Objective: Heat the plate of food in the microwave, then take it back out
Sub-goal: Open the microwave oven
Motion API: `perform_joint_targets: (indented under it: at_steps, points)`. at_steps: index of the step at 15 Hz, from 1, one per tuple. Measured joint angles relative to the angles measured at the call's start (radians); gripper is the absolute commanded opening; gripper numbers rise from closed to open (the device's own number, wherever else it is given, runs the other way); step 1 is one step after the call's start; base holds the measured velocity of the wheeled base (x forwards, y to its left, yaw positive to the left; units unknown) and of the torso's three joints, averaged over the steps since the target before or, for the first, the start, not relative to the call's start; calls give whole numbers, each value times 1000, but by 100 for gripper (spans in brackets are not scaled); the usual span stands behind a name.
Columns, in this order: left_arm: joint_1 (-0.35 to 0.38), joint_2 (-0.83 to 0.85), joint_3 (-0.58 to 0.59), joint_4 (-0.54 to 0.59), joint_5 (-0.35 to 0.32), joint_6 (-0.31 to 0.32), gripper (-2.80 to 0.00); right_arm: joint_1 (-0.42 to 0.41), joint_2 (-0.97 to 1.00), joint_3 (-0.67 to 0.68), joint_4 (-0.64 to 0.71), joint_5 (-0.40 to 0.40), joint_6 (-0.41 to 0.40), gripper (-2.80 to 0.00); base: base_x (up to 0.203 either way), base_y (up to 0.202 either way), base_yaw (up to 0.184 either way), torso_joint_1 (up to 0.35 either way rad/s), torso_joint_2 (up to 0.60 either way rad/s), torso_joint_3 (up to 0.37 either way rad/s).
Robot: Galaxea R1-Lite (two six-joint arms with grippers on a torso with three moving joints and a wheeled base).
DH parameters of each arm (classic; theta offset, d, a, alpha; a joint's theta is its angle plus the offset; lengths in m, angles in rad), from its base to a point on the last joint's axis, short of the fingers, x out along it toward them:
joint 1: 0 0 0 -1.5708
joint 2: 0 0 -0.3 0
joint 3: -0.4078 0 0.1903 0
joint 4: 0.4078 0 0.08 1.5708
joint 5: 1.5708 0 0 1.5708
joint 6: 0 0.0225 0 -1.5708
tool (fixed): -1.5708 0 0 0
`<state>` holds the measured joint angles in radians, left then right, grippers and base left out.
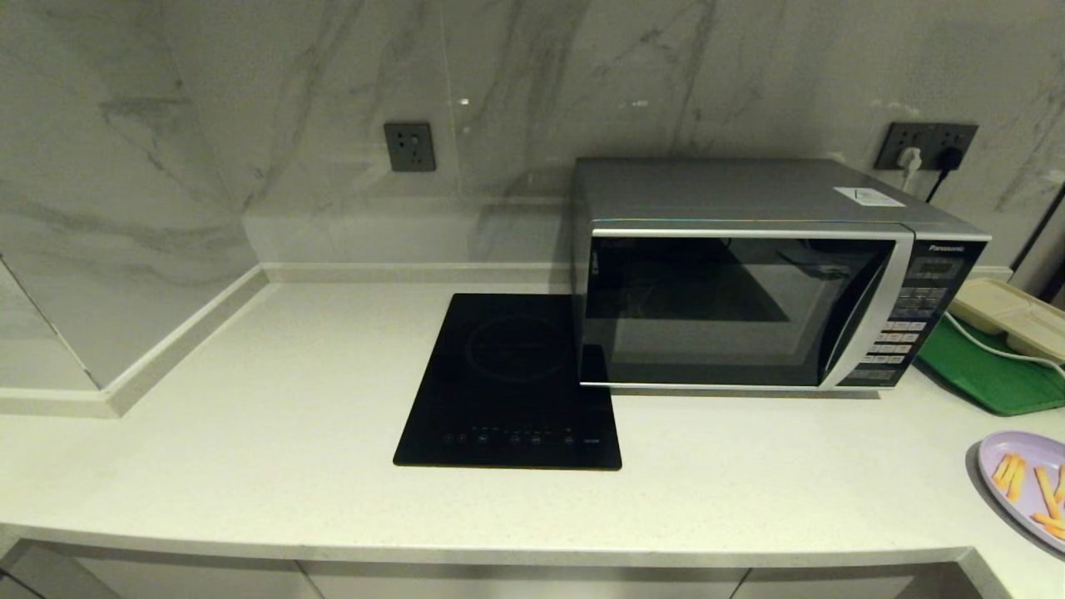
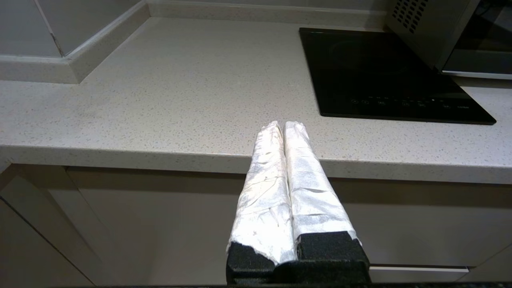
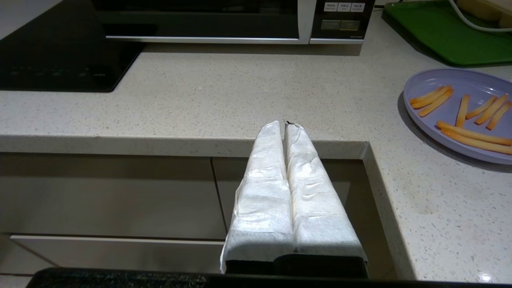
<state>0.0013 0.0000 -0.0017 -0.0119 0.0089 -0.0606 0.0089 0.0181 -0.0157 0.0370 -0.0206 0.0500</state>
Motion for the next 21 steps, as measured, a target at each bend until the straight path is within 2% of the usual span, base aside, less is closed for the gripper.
perform_joint_targets:
  at_steps: [12, 13, 14, 21]
  points:
    - [0, 0, 0, 0, 0, 0, -280, 0, -16, 3, -5, -4, 13, -280, 0, 0, 0, 0, 0, 0]
    - [0, 0, 0, 0, 0, 0, -280, 0, -16, 3, -4, -4, 13, -27, 0, 0, 0, 0, 0, 0]
    - [0, 0, 0, 0, 0, 0, -280, 0, -17, 2, -3, -4, 12, 0, 0, 0, 0, 0, 0, 0]
    - [0, 0, 0, 0, 0, 0, -280, 0, 7, -1, 6, -9, 7, 0, 0, 0, 0, 0, 0, 0]
